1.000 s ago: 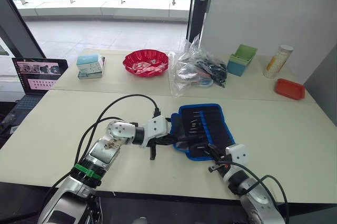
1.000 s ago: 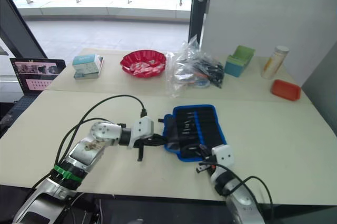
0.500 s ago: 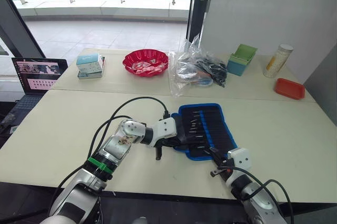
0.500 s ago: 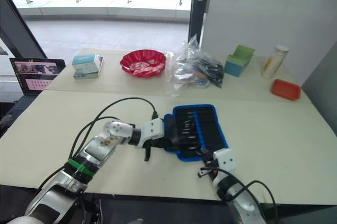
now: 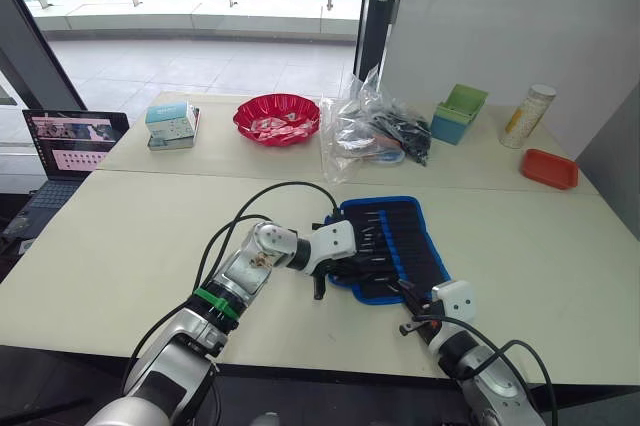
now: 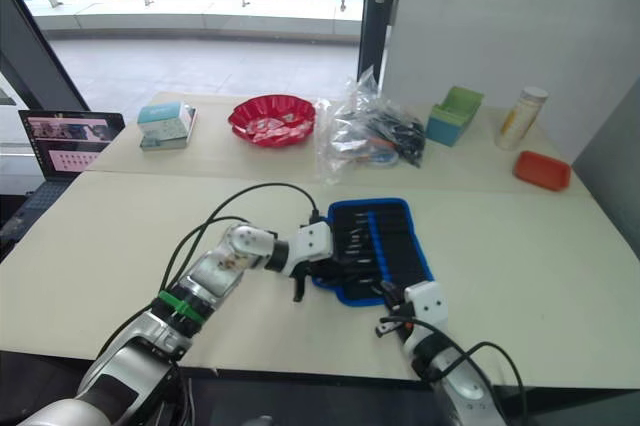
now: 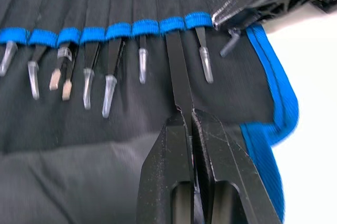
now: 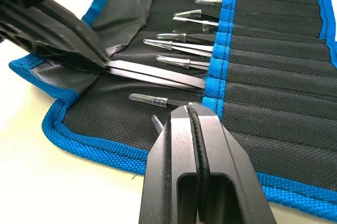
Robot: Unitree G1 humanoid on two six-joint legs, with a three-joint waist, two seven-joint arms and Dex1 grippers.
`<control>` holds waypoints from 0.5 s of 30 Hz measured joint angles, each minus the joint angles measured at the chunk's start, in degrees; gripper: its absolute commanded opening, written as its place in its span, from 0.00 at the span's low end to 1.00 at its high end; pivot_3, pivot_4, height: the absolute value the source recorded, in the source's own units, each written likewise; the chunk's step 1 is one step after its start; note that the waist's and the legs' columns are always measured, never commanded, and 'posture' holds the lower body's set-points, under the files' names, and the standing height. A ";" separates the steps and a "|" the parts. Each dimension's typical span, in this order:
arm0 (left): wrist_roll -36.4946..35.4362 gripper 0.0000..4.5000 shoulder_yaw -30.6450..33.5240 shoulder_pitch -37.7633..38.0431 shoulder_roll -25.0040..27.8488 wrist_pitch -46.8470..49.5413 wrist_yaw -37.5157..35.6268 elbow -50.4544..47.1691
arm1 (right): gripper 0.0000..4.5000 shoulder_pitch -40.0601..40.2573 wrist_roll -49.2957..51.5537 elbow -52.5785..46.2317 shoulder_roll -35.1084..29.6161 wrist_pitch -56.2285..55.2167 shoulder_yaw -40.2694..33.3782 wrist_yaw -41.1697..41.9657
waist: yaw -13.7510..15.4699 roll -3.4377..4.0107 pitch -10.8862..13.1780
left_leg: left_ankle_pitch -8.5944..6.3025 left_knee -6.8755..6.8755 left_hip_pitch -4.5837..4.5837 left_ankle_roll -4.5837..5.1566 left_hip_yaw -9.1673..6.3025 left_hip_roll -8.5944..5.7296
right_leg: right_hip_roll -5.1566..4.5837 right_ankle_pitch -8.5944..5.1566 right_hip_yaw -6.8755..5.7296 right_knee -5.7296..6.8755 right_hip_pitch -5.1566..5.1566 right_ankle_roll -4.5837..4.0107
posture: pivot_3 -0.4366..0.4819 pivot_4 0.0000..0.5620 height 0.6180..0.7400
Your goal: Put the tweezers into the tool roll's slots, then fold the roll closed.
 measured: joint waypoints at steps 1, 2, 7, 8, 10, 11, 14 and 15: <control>0.62 0.01 -0.31 -0.35 -0.53 -1.15 0.10 1.09 | 0.00 0.01 0.00 0.03 0.09 0.00 -0.01 -0.12 | -0.01 0.00 0.00 | 0.00 0.00 0.01 0.00 0.01 0.00 | 0.00 0.00 0.00 0.00 0.01 0.00 | 0.48 0.27 1.00; 0.97 0.01 -0.61 -0.79 -1.10 -2.39 0.16 2.53 | 0.00 0.01 0.00 0.11 0.19 0.00 -0.02 -0.38 | 0.02 -0.03 -0.02 | 0.00 0.00 0.03 0.00 0.02 0.00 | 0.00 0.00 0.00 0.00 0.04 0.00 | 0.48 0.27 1.00; 2.66 0.01 -1.15 -2.28 -3.76 -6.56 0.34 7.66 | 0.00 -0.04 0.00 0.36 0.35 0.00 0.00 -0.72 | 0.07 -0.09 -0.04 | 0.00 0.00 0.13 0.00 0.03 -0.01 | 0.00 0.00 -0.02 -0.02 0.18 0.00 | 0.48 0.27 1.00; 2.82 0.01 -1.14 -2.89 -4.48 -7.41 0.32 9.30 | 0.00 -0.05 0.00 0.44 0.37 0.00 0.00 -0.74 | 0.12 -0.10 -0.05 | 0.00 0.00 0.15 0.00 0.03 -0.01 | 0.00 0.00 -0.02 -0.02 0.21 0.00 | 0.48 0.27 1.00; 3.06 0.01 -1.12 -3.87 -5.83 -8.44 0.56 11.56 | 0.00 -0.11 0.00 0.64 0.38 0.00 0.01 -0.76 | 0.20 -0.17 -0.08 | 0.00 0.00 0.16 0.00 0.04 -0.04 | -0.02 0.00 -0.02 -0.03 0.25 0.00 | 0.48 0.27 1.00; 3.23 0.01 -1.11 -4.45 -6.85 -9.13 0.96 13.11 | 0.00 -0.17 0.01 0.73 0.38 0.00 0.01 -0.76 | 0.25 -0.22 -0.09 | 0.00 0.00 0.16 0.00 0.04 -0.05 | -0.02 0.00 -0.02 -0.03 0.25 0.01 | 0.48 0.27 1.00; 4.34 0.01 -1.15 -6.57 -9.83 -11.34 2.31 17.82 | 0.00 -0.38 0.01 0.97 0.21 0.00 0.01 -0.65 | 0.30 -0.29 -0.08 | 0.00 0.01 0.16 0.00 0.06 -0.06 | -0.01 0.00 -0.03 -0.03 0.26 0.01 | 0.48 0.27 1.00; 4.84 0.01 -1.16 -7.52 -11.08 -12.36 2.98 19.98 | 0.00 -0.43 0.01 1.02 0.15 0.00 0.01 -0.60 | 0.32 -0.32 -0.08 | 0.00 0.02 0.16 0.00 0.07 -0.07 | -0.02 0.00 -0.03 -0.03 0.26 0.01 | 0.48 0.27 1.00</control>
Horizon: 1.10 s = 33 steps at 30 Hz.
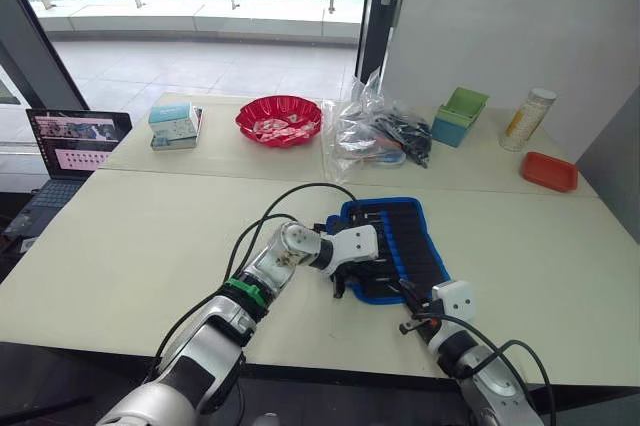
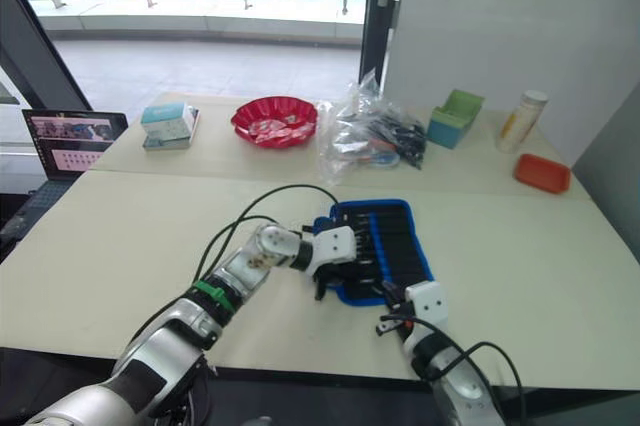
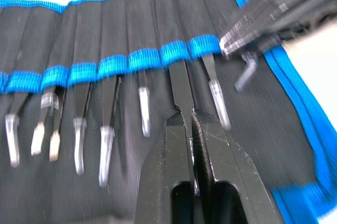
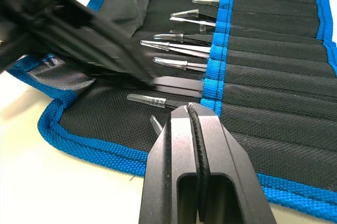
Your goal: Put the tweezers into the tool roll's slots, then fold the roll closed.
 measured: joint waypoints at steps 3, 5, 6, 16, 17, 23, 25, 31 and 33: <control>0.76 0.01 0.05 -1.58 -2.85 -1.62 1.79 3.99 | 0.00 -0.18 0.01 0.11 -0.14 0.00 0.03 0.06 | -0.15 -0.07 0.00 | 0.00 0.02 -0.01 0.00 0.00 0.01 | 0.00 0.00 0.00 0.00 0.00 0.00 | 0.48 0.27 1.00; 1.25 0.01 0.10 -2.13 -3.35 -2.40 2.05 5.16 | 0.00 -0.20 0.01 0.12 -0.37 0.00 0.07 0.07 | -0.12 -0.07 0.00 | 0.00 0.02 0.00 0.00 0.00 0.01 | 0.01 0.00 0.00 0.02 0.00 0.00 | 0.48 0.27 1.00; 1.46 0.01 0.13 -2.17 -3.40 -2.57 2.19 5.24 | 0.00 -0.20 0.01 0.13 -0.40 0.00 0.07 0.07 | -0.10 -0.07 0.00 | 0.00 0.02 -0.01 0.00 0.00 0.00 | 0.00 0.00 0.00 0.02 0.00 0.00 | 0.48 0.27 1.00; 1.31 0.49 2.40 -1.32 -3.89 1.85 3.20 3.05 | 0.00 -0.60 0.05 0.31 -0.52 0.00 0.35 0.24 | -0.38 -0.06 0.01 | 0.01 0.02 -0.01 0.00 -0.01 0.02 | 0.01 0.00 0.01 0.04 -0.01 0.01 | 0.48 0.27 1.00; 0.97 0.57 2.90 -0.72 -3.56 2.39 2.93 2.11 | 0.00 -0.74 0.07 0.43 -0.52 0.00 0.37 0.43 | -0.39 -0.06 0.01 | 0.01 0.02 -0.01 0.00 -0.03 0.03 | 0.01 0.00 0.01 0.04 -0.02 0.01 | 0.48 0.27 1.00; -5.73 0.99 6.21 1.85 2.88 5.43 -7.08 -8.07 | 0.00 -2.01 0.83 1.67 -0.96 -0.07 0.34 3.13 | -0.72 -0.05 0.01 | 0.02 0.02 0.03 -0.03 -0.04 0.09 | 0.07 0.00 0.02 0.07 -0.02 0.00 | 0.48 0.27 1.00; -8.30 0.99 8.13 2.08 5.38 6.09 -9.48 -11.69 | 0.00 -2.13 1.37 1.99 -1.00 -0.14 0.06 4.12 | -0.67 -0.05 0.01 | 0.03 0.02 0.04 -0.03 -0.06 0.11 | 0.07 0.00 0.02 0.07 -0.02 0.00 | 0.48 0.27 1.00; -15.99 0.99 15.30 4.94 14.29 10.01 -13.67 -19.42 | 0.00 -2.58 4.84 1.05 -1.92 0.00 -0.68 7.99 | -1.11 0.30 0.23 | 0.03 0.02 0.05 -0.03 -0.20 0.14 | 0.08 0.00 0.10 0.11 -0.10 0.00 | 0.48 0.27 1.00; -18.24 0.99 20.08 7.28 19.67 11.23 -13.86 -20.12 | 0.00 -1.83 8.00 -0.77 -2.43 1.36 -1.62 9.66 | -1.52 0.71 0.47 | 0.03 0.01 -0.04 -0.03 -0.27 0.15 | 0.10 0.00 0.11 0.16 -0.25 0.00 | 0.48 0.27 1.00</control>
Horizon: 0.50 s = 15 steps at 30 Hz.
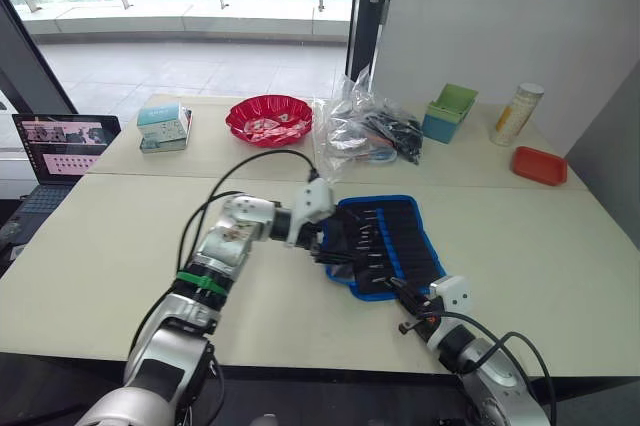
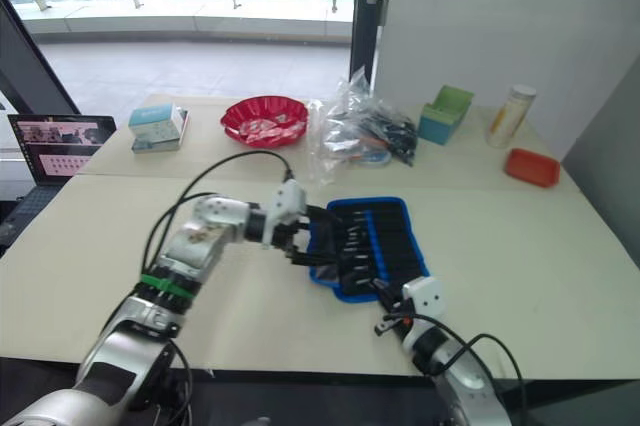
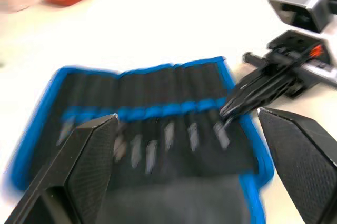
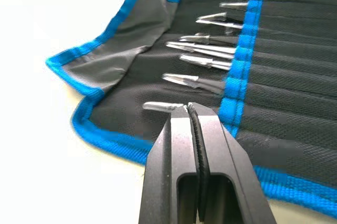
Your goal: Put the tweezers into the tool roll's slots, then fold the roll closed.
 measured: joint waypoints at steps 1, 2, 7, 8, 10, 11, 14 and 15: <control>-0.67 0.99 1.65 1.06 1.92 0.52 -0.07 -0.16 | 0.00 0.21 0.60 -0.52 -0.47 0.55 -0.32 0.51 | -0.02 0.06 0.03 | 0.00 0.00 -0.09 0.00 -0.01 -0.02 | -0.01 0.00 -0.01 0.04 -0.10 0.00 | 0.48 0.27 1.00; -1.83 0.99 3.16 3.18 4.30 0.73 -0.74 -1.43 | 0.00 0.02 1.26 -1.55 -1.77 1.55 -0.35 1.17 | -0.10 0.11 0.06 | 0.02 0.00 -0.26 -0.03 0.00 -0.07 | -0.05 0.00 0.00 0.12 -0.28 0.00 | 0.48 0.27 1.00; -4.57 1.00 5.64 13.85 11.07 1.43 -3.70 -6.08 | 0.35 -3.29 4.51 -9.50 -6.52 9.13 0.05 2.57 | -0.19 0.16 0.13 | 0.06 0.22 -0.69 -0.10 -0.10 -0.12 | -0.09 0.00 -0.07 0.77 -0.81 0.00 | 0.48 0.27 1.00; -5.53 1.00 6.28 15.57 12.28 1.88 -4.14 -7.04 | 0.42 -4.16 4.35 -10.59 -7.71 10.45 0.55 2.69 | -0.17 0.17 0.15 | 0.06 0.22 -0.71 -0.10 -0.12 -0.12 | -0.09 0.00 -0.06 0.76 -0.83 0.00 | 0.48 0.27 1.00; -7.06 1.00 7.91 17.77 13.84 3.12 -4.22 -9.10 | 0.57 -5.54 3.90 -12.12 -9.04 12.54 1.38 2.54 | 0.00 0.18 0.19 | 0.07 0.22 -0.71 -0.10 -0.16 -0.11 | -0.08 0.00 -0.09 0.74 -0.83 0.00 | 0.48 0.27 1.00; -8.42 1.00 8.84 19.12 14.84 4.10 -4.25 -10.92 | 0.65 -6.42 3.26 -12.88 -9.57 13.72 2.38 2.31 | -0.03 0.17 0.22 | 0.07 0.22 -0.69 -0.10 -0.16 -0.11 | -0.08 0.00 -0.09 0.70 -0.86 0.00 | 0.48 0.27 1.00; -12.31 1.00 11.64 22.86 16.33 7.35 -4.12 -16.20 | 0.88 -8.71 -1.72 -14.29 -13.20 15.93 6.72 1.84 | -0.17 0.24 0.28 | 0.07 0.22 -0.67 -0.10 -0.14 -0.11 | -0.08 0.00 -0.05 0.70 -0.90 0.00 | 0.48 0.27 1.00; -13.28 1.00 12.25 24.05 16.85 8.21 -4.08 -17.59 | 0.94 -9.36 -3.40 -14.38 -13.80 16.34 8.03 1.59 | -0.23 0.24 0.28 | 0.07 0.22 -0.67 -0.09 -0.14 -0.10 | -0.07 0.00 -0.05 0.71 -0.92 0.00 | 0.48 0.27 1.00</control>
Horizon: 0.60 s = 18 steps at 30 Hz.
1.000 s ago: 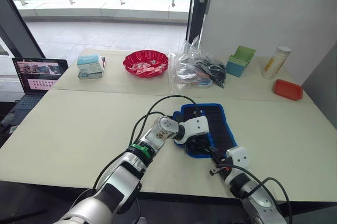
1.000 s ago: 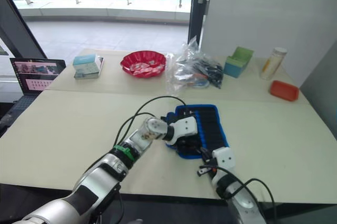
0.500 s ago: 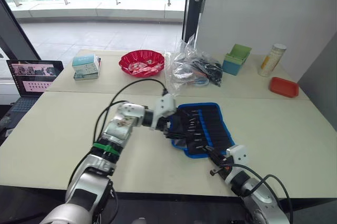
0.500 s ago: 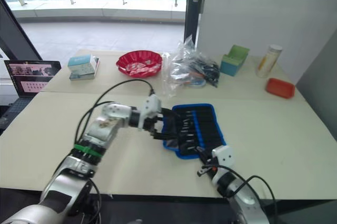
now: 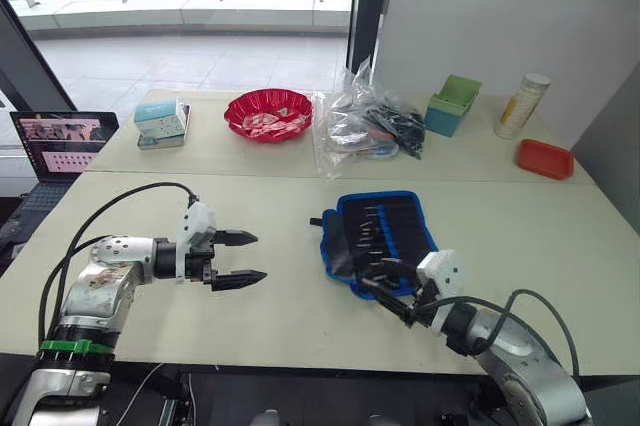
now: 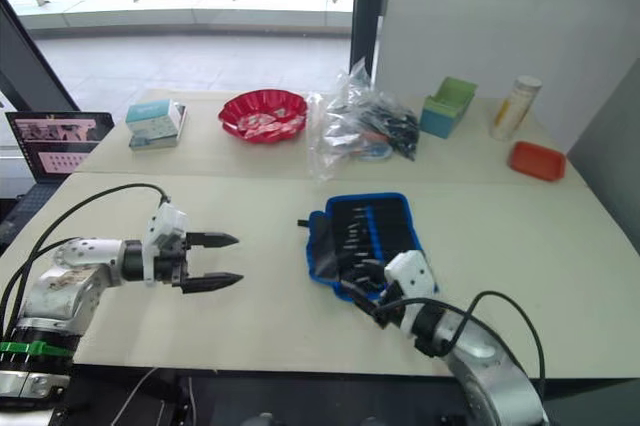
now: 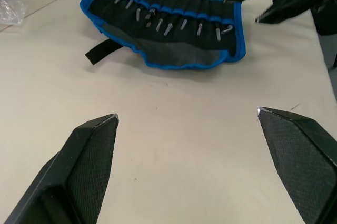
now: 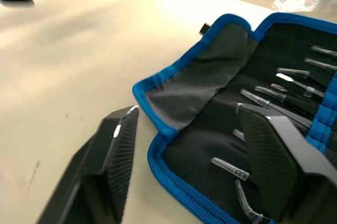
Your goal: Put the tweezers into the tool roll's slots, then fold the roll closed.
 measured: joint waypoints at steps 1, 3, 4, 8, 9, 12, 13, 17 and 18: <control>-0.85 1.00 0.34 1.12 0.62 1.09 0.06 -1.19 | 0.94 -0.75 -1.82 -0.04 -0.43 0.36 1.35 -0.28 | -0.07 0.00 0.00 | 0.00 0.00 0.00 0.00 0.00 0.00 | 0.00 0.00 0.00 0.03 -0.02 0.00 | 0.48 0.27 1.00; -2.11 1.00 0.75 3.05 1.48 2.65 0.21 -3.50 | 0.94 -2.85 -5.37 -0.01 -0.74 0.63 4.14 -0.95 | -0.23 0.01 0.02 | 0.00 0.00 -0.02 0.00 0.01 0.00 | 0.01 0.00 0.01 0.06 -0.08 0.00 | 0.48 0.27 1.00; -2.30 1.00 0.79 3.78 1.71 3.31 0.48 -4.56 | 0.94 -3.94 -6.77 -0.02 -0.74 0.70 5.19 -1.30 | -0.26 0.01 0.02 | 0.00 0.00 -0.02 0.00 0.01 0.00 | 0.01 0.00 0.01 0.07 -0.08 0.00 | 0.48 0.27 1.00; -3.28 1.00 1.39 6.02 2.46 4.85 2.63 -7.90 | 0.94 -9.47 -14.41 2.91 0.73 0.45 10.56 -3.49 | -0.33 -0.02 0.03 | 0.01 0.00 -0.02 -0.01 0.04 0.01 | 0.01 0.00 0.02 0.15 -0.18 0.00 | 0.48 0.27 1.00; -3.38 1.00 1.33 6.35 2.48 5.17 3.02 -8.72 | 0.94 -10.73 -15.96 4.15 1.87 0.37 11.94 -4.17 | -0.36 -0.01 0.03 | 0.01 0.00 -0.05 -0.02 0.05 0.00 | 0.01 0.00 0.04 0.20 -0.26 0.00 | 0.48 0.27 1.00; -3.38 1.00 1.24 6.52 3.39 5.94 3.84 -9.69 | 0.94 -13.20 -19.25 6.76 4.12 0.26 15.82 -4.50 | -0.37 -0.02 0.03 | 0.07 0.00 -0.31 -0.12 0.11 0.01 | 0.01 0.00 0.05 0.50 -0.70 -0.01 | 0.48 0.27 1.00; -3.37 1.00 1.24 6.53 3.87 5.95 3.85 -9.69 | 0.94 -13.60 -20.12 7.29 4.14 0.15 16.60 -4.36 | -0.36 -0.01 0.03 | 0.11 0.00 -0.35 -0.18 0.12 -0.01 | 0.00 0.00 0.05 0.53 -0.75 -0.01 | 0.48 0.27 1.00; -3.32 1.00 0.95 6.50 4.91 5.82 3.58 -9.71 | 0.94 -15.99 -23.23 9.44 4.53 -0.57 17.97 -4.26 | -0.43 -0.01 0.03 | 0.12 0.01 -0.35 -0.19 0.19 0.04 | 0.01 0.00 0.05 0.56 -0.81 -0.01 | 0.48 0.27 1.00; -3.34 1.00 0.93 6.50 4.99 5.82 3.46 -9.71 | 0.89 -16.08 -23.67 9.44 4.91 -0.70 17.97 -4.21 | -0.43 -0.01 0.03 | 0.12 0.01 -0.35 -0.19 0.18 0.05 | 0.03 0.00 0.04 0.59 -0.83 -0.01 | 0.48 0.27 1.00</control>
